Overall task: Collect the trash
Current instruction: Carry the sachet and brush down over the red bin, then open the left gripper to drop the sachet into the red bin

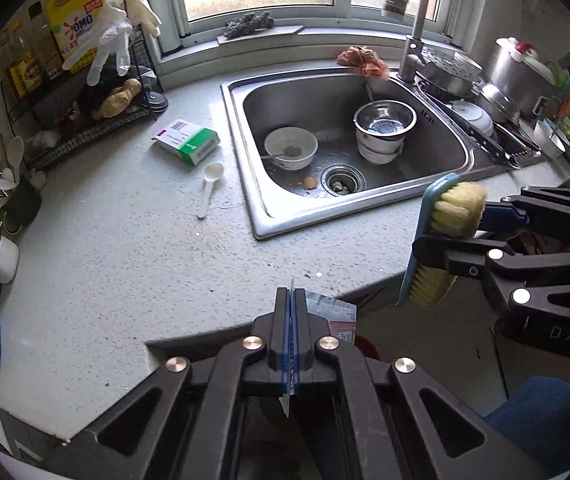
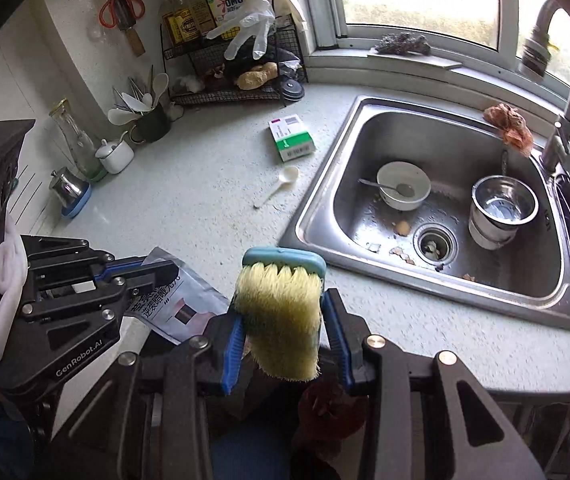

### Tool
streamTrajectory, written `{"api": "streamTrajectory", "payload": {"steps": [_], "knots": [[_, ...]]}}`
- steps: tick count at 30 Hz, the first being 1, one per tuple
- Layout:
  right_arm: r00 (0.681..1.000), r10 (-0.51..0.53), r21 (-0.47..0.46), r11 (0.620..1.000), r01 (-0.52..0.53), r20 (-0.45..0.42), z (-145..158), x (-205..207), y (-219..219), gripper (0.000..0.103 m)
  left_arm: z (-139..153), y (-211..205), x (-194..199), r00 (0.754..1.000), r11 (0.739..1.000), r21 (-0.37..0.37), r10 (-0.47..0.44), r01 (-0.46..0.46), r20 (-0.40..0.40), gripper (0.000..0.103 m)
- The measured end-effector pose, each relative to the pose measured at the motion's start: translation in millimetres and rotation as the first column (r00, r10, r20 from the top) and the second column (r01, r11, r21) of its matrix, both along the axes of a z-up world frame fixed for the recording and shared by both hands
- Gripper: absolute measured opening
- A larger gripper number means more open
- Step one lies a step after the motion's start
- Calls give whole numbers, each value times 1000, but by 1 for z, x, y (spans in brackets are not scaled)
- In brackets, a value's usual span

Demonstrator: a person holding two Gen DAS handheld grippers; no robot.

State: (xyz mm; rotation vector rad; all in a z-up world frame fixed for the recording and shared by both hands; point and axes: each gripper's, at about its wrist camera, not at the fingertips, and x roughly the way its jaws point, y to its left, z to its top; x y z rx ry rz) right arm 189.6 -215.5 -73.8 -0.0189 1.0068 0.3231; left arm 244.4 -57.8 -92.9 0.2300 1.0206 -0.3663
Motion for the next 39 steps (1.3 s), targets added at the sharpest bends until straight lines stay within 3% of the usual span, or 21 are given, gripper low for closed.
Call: {"api": "streamTrajectory", "payload": {"steps": [8,17,26,39], "knots": [[992,-115,-42,993,113,-52,-19,-32,-46,35,-24,-63,-21,992,993,4,-116,116,-40,0],[965,-208,-36,978,204,-159,-76,-56,-77,35,-78,-98,-34,969,981,26,-188,194,-162,0],[939,-238,-16,970,242,-250,-159,-64,-77,35,-169,-97,-45,952,983,31,-168,182,-256,0],[903,-296,-13,951,308,-311,-328,-64,-88,35,-351,-105,-37,929,983,16,-170,185,-330,0]]}}
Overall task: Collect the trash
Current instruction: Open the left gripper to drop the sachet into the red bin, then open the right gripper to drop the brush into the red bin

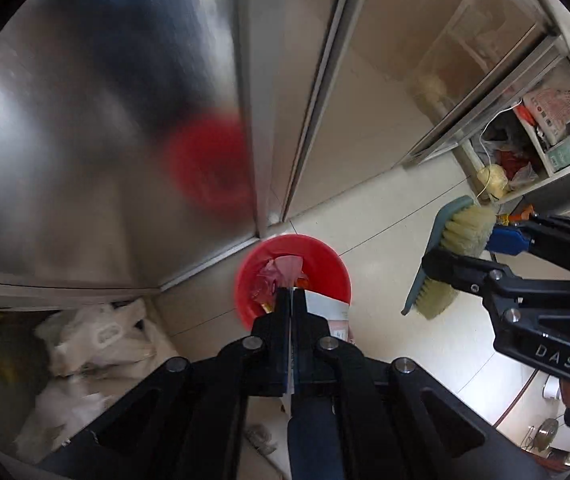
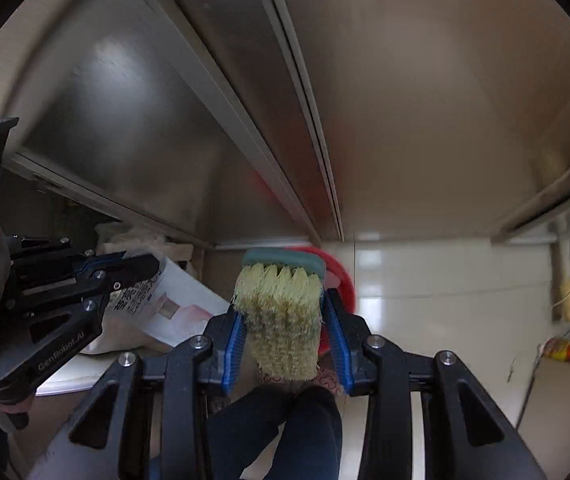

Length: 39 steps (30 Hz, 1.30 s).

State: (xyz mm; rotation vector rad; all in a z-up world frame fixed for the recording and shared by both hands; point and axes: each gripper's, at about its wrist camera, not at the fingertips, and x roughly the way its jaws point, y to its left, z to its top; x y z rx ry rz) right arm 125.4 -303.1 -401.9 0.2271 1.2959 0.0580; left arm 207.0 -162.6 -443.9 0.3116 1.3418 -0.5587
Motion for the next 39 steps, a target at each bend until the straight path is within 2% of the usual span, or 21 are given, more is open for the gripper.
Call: {"api": "streamTrajectory", "payload": {"steps": [3,6,9,12,14,16,19,24,27,29,39], "knots": [[999,-32,-15,999,31,-23,-33,0,-5,35,-41,-4,4,998,999,-7,30,-31,-46,0],[998,-52,-23,998,51,-37,-54,-3,-13,35,-69,-7,4,998,999,-23,43,-44,-55,0],[997,-64,-23,998,63,-45,-64,-7,-19,35,-84,-14,1,997,999,-14,29,-30,-67,1],[996,-75,-28,997,73,-53,-63,-8,-18,35,-94,-19,1,992,999,1,37,-37,-122,5],[996,-74,-30,997,72,-55,-64,-6,-12,35,-97,-15,-1,990,999,11,52,-51,-133,18],[996,-68,-27,997,67,-62,-65,-12,-12,35,-98,-15,-3,987,999,5,52,-52,-149,21],[995,-67,-17,998,66,-69,-63,-15,-11,35,-101,-13,-6,977,999,-9,29,-31,-213,22],[996,-57,-10,998,56,-71,-61,-12,-9,35,-93,-7,-15,982,999,8,32,-31,-186,22],[997,-30,-7,1000,29,-68,-64,-10,-1,35,-88,4,-14,981,998,-1,65,-67,-183,23],[998,-10,-5,1000,10,-67,-65,-8,2,35,-86,12,-13,978,995,-15,91,-95,-189,29],[995,56,-24,998,-58,-78,-75,1,23,35,-84,43,-7,970,984,-6,176,-179,-167,29]]}}
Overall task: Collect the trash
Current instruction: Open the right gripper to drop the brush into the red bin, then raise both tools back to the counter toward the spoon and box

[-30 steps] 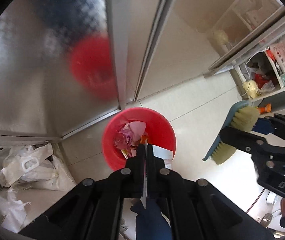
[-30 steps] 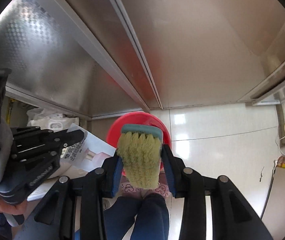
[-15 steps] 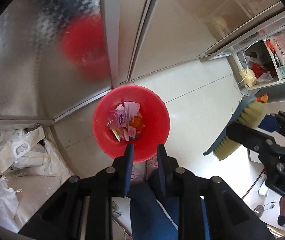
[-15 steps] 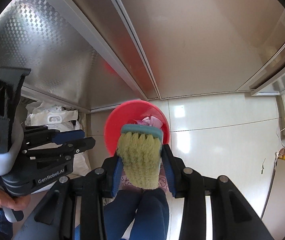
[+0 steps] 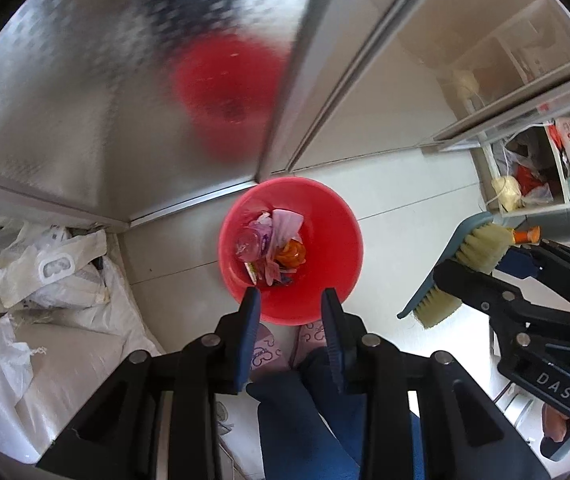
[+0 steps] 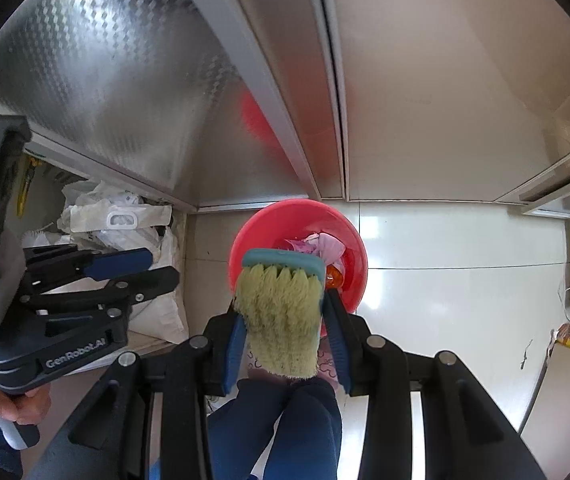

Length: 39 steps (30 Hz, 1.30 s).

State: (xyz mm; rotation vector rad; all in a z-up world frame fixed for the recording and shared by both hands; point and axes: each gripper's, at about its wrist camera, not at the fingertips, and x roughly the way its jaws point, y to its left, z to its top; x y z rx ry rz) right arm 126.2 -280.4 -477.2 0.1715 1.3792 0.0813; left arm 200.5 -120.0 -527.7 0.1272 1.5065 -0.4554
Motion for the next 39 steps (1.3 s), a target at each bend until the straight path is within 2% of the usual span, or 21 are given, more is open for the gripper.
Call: {"api": "streamTrajectory", "payload": {"steps": [8,13,15,18,23,26,29,31,33,35,39], "knots": [[1000,21,-19,1000,-21,-16,-13,7,15,35,-4,13,1,999,999,12,39,-39,-5,29],[999,26,-18,999,-26,-29,-16,8,20,37,-2,18,3,998,998,17,59,-59,-2,33],[999,34,-11,999,-34,-27,-16,10,21,49,0,18,4,998,998,18,55,-55,6,34],[999,45,-16,999,-45,-10,-12,11,21,59,4,19,6,999,999,18,46,-46,15,33],[999,46,-21,999,-46,-19,1,10,20,69,22,19,7,999,999,24,34,-34,32,33],[999,39,-24,999,-39,-4,22,7,20,75,45,19,6,998,999,23,29,-30,56,37],[999,31,-33,999,-31,15,50,5,19,77,73,20,5,996,999,32,20,-23,85,39],[999,15,-53,999,-13,40,74,2,21,77,95,23,4,995,999,45,20,-24,96,39],[998,14,-69,998,-10,61,99,1,24,77,120,28,3,994,999,35,22,-26,108,40],[996,19,-84,996,-12,83,125,0,27,77,147,32,0,992,999,28,22,-26,128,45],[993,19,-133,991,-4,117,178,-1,35,77,197,42,-4,986,999,15,42,-45,160,46]]}}
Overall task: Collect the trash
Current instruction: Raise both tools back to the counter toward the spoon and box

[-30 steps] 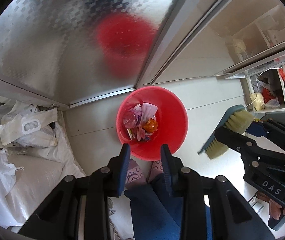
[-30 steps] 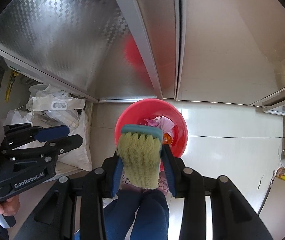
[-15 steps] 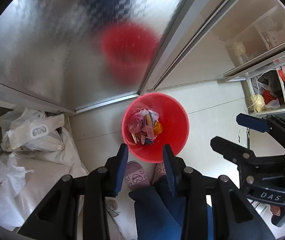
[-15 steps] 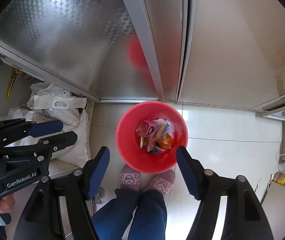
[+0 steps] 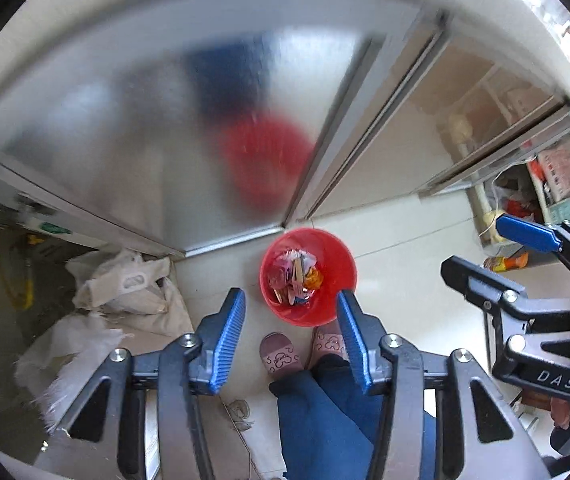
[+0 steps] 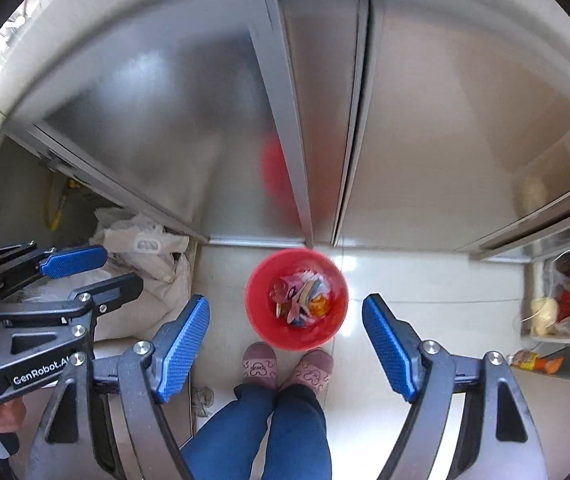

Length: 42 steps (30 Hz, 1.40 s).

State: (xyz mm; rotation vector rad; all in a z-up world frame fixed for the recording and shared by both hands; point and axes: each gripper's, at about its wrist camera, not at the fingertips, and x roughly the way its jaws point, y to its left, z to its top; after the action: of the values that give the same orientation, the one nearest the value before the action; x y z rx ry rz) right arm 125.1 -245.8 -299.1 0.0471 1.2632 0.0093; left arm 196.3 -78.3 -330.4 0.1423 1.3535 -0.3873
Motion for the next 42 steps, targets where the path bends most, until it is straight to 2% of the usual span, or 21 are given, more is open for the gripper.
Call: {"api": "streamTrajectory", "payload": {"steps": [4,7,11,15,19,25,29,34,42], "knots": [[999,13,-7,1000,-12,46,56,-1,7,77,56,12,-1,998,999,-19,34,-33,51,55],[996,25,-27,999,-23,91,93,-1,13,82,95,20,0,993,997,-31,69,-66,97,63],[991,54,-12,999,-53,121,125,0,16,85,135,25,-1,985,997,-11,79,-78,155,64],[978,91,-20,996,-89,190,150,1,23,85,165,31,-5,972,994,6,105,-108,209,75],[964,124,-20,992,-123,237,170,1,25,85,178,37,-7,964,992,19,120,-128,236,85],[958,176,-48,984,-169,228,177,8,26,85,197,42,-6,938,980,54,167,-192,303,85],[950,218,-95,975,-201,225,184,14,31,85,203,46,-3,929,973,41,205,-228,307,85],[931,262,-130,963,-236,254,194,23,33,92,217,52,-3,909,965,16,239,-260,340,85],[900,349,-158,935,-317,260,198,47,48,99,219,66,11,884,946,-14,307,-323,353,85]]}}
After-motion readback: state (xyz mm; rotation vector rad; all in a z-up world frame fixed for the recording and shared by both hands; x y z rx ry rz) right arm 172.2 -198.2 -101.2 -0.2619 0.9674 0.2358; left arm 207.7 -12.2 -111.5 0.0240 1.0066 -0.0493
